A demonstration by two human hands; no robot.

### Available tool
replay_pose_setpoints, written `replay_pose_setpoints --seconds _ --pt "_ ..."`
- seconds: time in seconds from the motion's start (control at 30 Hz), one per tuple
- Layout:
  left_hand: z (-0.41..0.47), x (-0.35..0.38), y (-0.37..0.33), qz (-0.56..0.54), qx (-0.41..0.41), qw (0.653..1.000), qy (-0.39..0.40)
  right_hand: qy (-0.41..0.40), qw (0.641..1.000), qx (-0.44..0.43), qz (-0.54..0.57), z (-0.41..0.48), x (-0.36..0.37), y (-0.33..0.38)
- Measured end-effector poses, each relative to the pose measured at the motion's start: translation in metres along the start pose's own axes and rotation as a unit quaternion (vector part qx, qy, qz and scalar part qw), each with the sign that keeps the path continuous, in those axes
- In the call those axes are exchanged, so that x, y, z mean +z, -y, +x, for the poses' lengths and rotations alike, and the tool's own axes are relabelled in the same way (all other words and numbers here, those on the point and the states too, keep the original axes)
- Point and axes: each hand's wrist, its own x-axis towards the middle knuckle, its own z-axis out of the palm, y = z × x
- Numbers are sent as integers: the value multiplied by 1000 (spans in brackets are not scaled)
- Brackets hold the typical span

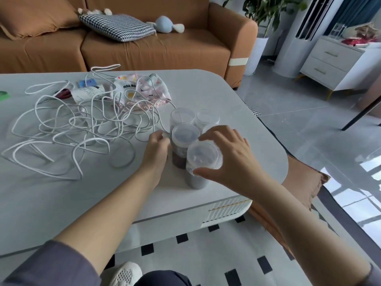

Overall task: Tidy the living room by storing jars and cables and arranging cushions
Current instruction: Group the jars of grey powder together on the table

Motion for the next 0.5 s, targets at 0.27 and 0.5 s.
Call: replay_pose_setpoints --seconds 0.27,0.5 --pt "62 23 55 -114 25 991 62 -238 823 270 440 -1 64 11" --pt "29 33 17 -132 68 988 42 -235 786 292 491 24 77 -7"
